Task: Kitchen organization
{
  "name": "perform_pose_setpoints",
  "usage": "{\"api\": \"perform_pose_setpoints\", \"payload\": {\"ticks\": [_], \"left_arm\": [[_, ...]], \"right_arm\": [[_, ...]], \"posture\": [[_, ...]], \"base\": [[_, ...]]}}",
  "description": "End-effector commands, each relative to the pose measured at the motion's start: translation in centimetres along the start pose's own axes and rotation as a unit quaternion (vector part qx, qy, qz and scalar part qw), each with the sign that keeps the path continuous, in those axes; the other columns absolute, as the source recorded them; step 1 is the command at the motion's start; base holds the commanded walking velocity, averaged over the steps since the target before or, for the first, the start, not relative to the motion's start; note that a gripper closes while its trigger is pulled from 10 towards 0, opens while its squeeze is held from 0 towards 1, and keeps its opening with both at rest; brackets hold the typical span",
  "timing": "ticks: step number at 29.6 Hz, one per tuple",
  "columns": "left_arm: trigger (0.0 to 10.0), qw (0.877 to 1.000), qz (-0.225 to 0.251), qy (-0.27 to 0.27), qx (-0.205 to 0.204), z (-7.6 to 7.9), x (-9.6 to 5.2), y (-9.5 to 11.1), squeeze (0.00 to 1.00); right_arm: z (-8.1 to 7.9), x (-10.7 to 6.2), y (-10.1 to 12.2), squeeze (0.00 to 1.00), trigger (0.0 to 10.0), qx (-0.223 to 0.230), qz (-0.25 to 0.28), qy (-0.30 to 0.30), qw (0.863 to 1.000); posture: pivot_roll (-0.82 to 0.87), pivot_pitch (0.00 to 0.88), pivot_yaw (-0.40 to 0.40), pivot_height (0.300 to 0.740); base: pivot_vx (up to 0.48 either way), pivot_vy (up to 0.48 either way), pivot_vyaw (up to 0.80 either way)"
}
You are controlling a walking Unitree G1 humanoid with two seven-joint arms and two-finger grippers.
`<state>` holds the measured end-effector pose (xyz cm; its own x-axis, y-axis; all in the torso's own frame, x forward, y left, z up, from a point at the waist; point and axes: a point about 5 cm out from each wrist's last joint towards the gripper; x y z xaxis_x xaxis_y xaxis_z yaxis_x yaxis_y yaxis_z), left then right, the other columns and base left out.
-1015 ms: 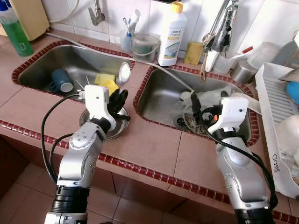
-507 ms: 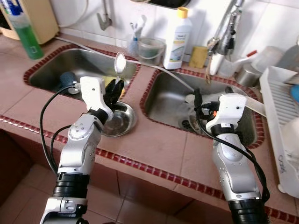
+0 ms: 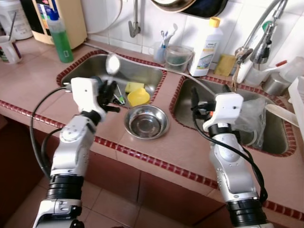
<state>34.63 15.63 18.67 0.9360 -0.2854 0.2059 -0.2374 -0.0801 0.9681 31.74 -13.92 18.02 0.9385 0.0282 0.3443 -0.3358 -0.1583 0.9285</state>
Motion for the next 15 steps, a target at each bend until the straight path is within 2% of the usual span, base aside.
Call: {"api": "perform_pose_setpoints", "payload": {"ticks": [1,9,15], "left_arm": [[10.0,1.0,0.002,-0.026,0.008,1.11,0.31,0.09,0.0],[10.0,0.999,-0.006,-0.036,0.017,1.29,0.37,-0.09,0.0],[10.0,0.999,-0.016,-0.039,0.021,1.42,0.36,-0.34,0.0]], "right_arm": [[0.78,-0.17,-0.2,0.0,10.0,-0.003,-0.004,-0.013,1.0],[0.63,-0.29,-0.33,0.0,10.0,-0.002,-0.005,-0.013,1.0],[0.66,-0.36,-0.39,0.0,10.0,-0.001,-0.006,-0.014,1.0]], "posture": [[0.14,0.043,-0.051,0.74],[0.14,0.046,-0.047,0.74],[0.14,0.047,-0.045,0.74]], "base": [[0.0,0.48,0.0],[0.0,0.462,0.0],[0.0,0.0,0.0]]}}
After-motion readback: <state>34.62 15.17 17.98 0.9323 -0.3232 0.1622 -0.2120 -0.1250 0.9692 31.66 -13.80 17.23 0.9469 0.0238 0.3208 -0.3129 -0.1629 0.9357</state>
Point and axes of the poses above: a point about 5 cm out from each wrist's last joint towards the gripper, its own x axis pointing out of the wrist towards the gripper, its own y axis along the axis of the wrist's last joint, z = x × y, and after that the axes turned 14 degrees about x, right-handed
